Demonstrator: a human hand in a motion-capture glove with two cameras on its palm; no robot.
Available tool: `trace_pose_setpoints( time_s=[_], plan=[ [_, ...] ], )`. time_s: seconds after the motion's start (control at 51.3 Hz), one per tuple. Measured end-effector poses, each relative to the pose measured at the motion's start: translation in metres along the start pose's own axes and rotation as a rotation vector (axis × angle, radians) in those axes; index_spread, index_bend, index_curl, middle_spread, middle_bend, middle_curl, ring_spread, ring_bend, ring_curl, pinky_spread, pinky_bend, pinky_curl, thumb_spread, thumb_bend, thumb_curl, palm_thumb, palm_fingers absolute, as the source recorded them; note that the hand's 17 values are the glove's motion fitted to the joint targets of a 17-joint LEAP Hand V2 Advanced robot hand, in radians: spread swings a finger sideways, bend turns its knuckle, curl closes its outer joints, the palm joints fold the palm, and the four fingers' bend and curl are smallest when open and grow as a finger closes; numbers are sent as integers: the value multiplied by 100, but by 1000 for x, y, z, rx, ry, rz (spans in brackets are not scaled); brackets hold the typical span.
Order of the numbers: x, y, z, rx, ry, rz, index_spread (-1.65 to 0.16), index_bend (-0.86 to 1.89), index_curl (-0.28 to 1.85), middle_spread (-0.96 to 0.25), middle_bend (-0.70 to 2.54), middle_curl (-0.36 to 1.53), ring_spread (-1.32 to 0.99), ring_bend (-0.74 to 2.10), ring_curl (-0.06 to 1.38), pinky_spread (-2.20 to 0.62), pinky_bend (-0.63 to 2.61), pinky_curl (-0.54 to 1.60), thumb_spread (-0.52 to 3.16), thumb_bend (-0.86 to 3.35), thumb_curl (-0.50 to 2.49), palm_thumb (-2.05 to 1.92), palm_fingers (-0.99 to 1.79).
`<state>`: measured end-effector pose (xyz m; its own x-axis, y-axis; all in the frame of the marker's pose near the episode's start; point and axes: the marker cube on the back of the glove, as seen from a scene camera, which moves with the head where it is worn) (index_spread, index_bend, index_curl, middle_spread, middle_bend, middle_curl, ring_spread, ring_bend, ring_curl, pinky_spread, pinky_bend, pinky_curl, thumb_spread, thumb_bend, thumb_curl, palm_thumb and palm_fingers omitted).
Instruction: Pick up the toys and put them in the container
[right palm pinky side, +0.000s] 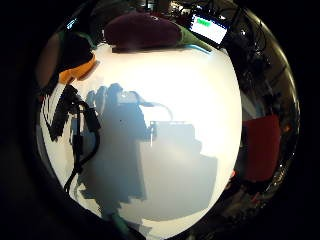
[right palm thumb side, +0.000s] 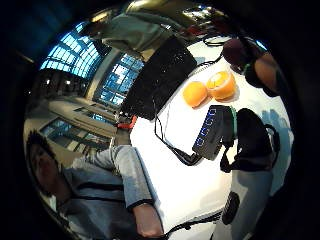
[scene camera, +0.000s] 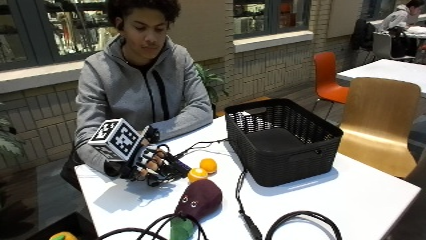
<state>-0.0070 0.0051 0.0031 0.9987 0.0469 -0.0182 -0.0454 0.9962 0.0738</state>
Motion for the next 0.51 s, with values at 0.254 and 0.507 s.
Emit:
trace_pose_setpoints(
  time_s=[0.254,0.507],
  plan=[
    [-17,-33,11,-80,146,-32,-21,14,27,-4,55,26,-28,45,21,-16,53,33,159,72,27,21,52],
    [-55,-88,49,-264,260,-138,-25,12,27,-5,63,32,-28,47,23,-15,55,35,156,67,27,14,34]
  ],
)
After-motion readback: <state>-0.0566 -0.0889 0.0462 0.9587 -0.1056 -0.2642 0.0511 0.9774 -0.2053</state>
